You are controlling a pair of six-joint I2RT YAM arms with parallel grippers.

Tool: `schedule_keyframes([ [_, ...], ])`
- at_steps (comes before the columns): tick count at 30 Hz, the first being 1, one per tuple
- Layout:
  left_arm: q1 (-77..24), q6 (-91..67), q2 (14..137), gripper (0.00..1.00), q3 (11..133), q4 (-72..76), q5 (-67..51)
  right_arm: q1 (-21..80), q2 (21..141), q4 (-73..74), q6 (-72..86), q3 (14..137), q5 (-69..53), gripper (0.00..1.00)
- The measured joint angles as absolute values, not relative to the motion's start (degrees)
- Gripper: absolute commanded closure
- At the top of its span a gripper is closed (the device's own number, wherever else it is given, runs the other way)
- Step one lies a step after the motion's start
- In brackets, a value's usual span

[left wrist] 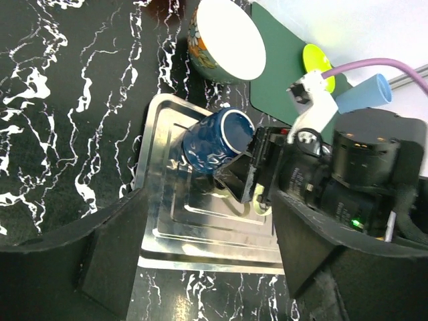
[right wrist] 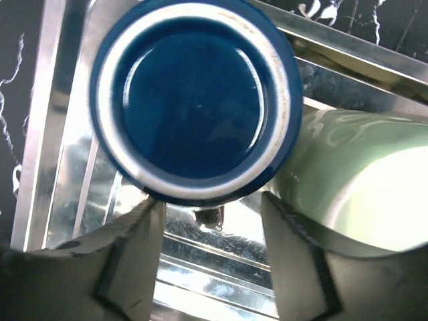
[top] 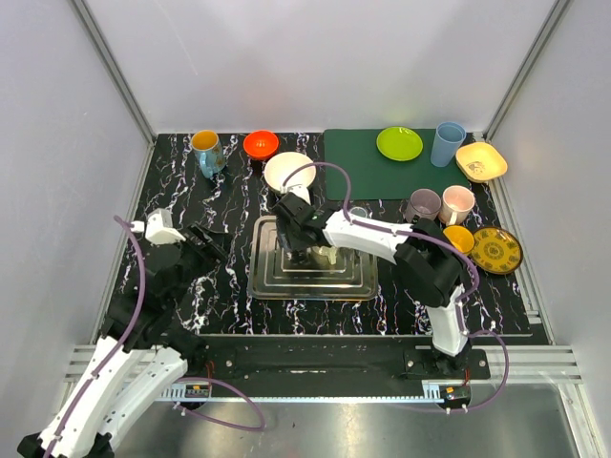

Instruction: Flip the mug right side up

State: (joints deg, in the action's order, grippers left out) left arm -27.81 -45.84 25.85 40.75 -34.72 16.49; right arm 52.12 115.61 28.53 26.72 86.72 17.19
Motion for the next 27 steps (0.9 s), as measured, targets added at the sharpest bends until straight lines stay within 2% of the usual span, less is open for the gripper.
schedule_keyframes([
  [1, -27.8, -45.8, 26.2, 0.21, 40.8, -34.6, 16.6, 52.2, 115.2, 28.1, 26.7, 86.5, 16.9, 0.15],
  [5, -27.8, -44.7, 30.7, 0.13, 40.9, -33.1, 18.7, 53.1, 111.6, 27.9, 26.4, 86.3, 14.7, 0.07],
  [9, -25.8, -42.9, 42.1, 0.12, 45.0, -32.7, 20.5, 53.6, 103.3, 28.4, 26.0, 86.7, 11.7, 0.07],
  [15, -10.8, -41.1, 61.5, 0.16, 54.0, -25.2, 14.9, 53.6, 85.4, 23.9, 23.5, 85.3, 8.0, 0.08],
  [18, -3.5, -38.4, 71.1, 0.21, 57.9, -21.7, 10.6, 53.6, 76.8, 21.1, 21.1, 82.1, 9.6, 0.08],
  [19, -1.7, -37.2, 75.9, 0.26, 60.9, -21.3, 9.5, 53.6, 74.5, 20.4, 20.3, 80.8, 10.7, 0.08],
  [24, 2.3, -29.1, 96.6, 0.27, 78.6, -19.7, 4.2, 53.6, 69.4, 19.4, 18.8, 72.6, 16.1, 0.08],
  [27, 3.6, -25.6, 103.7, 0.26, 82.3, -19.7, 1.8, 53.6, 68.8, 19.5, 18.9, 67.5, 17.8, 0.08],
])
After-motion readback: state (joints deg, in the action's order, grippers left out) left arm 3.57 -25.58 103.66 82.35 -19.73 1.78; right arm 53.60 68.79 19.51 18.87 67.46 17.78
